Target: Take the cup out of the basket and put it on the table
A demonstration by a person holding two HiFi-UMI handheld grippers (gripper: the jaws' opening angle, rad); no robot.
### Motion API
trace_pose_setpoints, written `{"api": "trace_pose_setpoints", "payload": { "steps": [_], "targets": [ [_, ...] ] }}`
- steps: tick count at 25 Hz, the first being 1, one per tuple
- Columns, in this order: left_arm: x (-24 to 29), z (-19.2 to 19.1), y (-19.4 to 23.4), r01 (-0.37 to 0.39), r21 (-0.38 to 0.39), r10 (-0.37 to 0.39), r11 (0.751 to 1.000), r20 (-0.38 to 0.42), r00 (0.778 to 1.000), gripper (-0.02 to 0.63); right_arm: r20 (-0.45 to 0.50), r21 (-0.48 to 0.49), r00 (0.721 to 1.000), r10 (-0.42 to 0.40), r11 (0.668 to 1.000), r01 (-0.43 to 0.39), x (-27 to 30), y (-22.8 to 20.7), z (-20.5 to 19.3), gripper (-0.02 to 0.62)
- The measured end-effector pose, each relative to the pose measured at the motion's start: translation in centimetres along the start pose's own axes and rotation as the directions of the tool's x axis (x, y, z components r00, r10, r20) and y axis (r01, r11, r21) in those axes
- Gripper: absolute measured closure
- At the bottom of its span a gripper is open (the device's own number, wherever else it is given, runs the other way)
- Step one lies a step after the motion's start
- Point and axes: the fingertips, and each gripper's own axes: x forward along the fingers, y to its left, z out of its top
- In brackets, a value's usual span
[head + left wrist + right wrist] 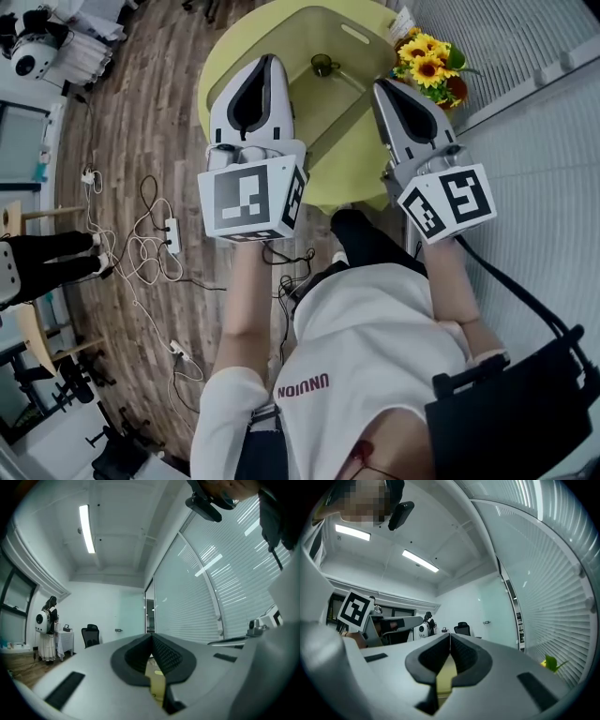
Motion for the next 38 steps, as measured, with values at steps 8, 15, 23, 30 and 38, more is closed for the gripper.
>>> {"api": "trace_pose_setpoints", "payload": {
  "steps": [8, 15, 23, 30, 38],
  "targets": [
    [5.1, -0.1, 1.7, 0.007, -0.002, -0.007, 1.0, -0.026, 1.0, 0.594, -0.011, 0.003, 1.0, -0.018, 1.0, 0.018, 4.0, -3.8, 0.8, 0.575],
    [8.6, -0.9, 2.2, 0.016, -0.004, -0.016, 1.0, -0.041, 0.999, 0.594, -0.016, 0.001, 1.0, -0.018, 1.0, 0.018, 7.0, -6.4, 1.0, 0.575],
    [12.0, -1.4, 4.5, 0.015, -0.044, -0.017, 0.999, -0.039, 0.999, 0.594, -0.03, -0.001, 0.999, -0.033, 0.999, 0.033, 10.1, -8.4, 1.3, 0.575],
    [13.3, -3.8, 4.2, 0.051, -0.044, -0.055, 0.998, -0.093, 0.994, 0.594, -0.041, 0.005, 0.998, -0.052, 0.999, 0.052, 10.0, -9.3, 0.7, 0.575],
    [14.9, -6.8, 5.1, 0.068, -0.061, -0.076, 0.996, -0.146, 0.986, 0.592, -0.057, 0.018, 0.994, -0.09, 0.996, 0.091, 11.2, -9.5, -0.3, 0.575]
  ]
}}
